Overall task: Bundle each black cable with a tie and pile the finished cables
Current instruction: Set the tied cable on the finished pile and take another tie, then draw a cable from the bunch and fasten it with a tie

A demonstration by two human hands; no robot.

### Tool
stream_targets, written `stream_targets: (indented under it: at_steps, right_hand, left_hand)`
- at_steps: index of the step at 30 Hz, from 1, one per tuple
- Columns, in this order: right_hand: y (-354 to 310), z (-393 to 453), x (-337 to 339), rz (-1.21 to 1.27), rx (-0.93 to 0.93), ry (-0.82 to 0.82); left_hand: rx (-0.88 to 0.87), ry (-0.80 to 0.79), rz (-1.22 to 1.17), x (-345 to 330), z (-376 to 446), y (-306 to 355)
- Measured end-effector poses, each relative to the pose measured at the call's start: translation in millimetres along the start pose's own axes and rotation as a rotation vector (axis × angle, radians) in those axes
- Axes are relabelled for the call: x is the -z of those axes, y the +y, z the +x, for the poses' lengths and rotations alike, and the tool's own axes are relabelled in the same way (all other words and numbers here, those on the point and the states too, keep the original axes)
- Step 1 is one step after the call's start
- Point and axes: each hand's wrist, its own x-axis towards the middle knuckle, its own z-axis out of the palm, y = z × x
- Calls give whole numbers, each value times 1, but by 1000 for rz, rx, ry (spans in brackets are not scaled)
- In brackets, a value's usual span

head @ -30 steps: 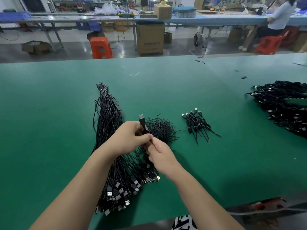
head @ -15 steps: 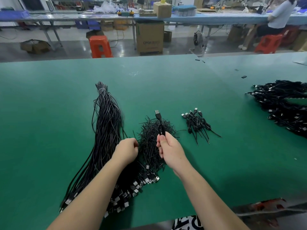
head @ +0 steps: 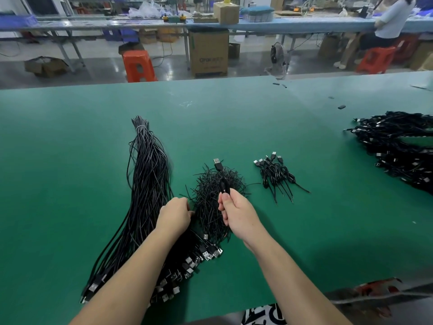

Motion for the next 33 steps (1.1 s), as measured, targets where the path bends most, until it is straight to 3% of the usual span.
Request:
stream_targets:
  at_steps: [13,19,27,33]
  right_hand:
    - [7,-2,5,48,-9,-12]
    - [4,-2,4,120,13,-97]
    - [-2,-8,0,11,135,-199]
    - [-9,-17,-5,65,191,-243]
  left_hand:
    - [-53,-124,273,23,-8,1]
    - [-116,-83,266,46,-14,-11]
    - [-95,239,133,78,-35,-15]
    - [-71,340,-74,88,-44,-9]
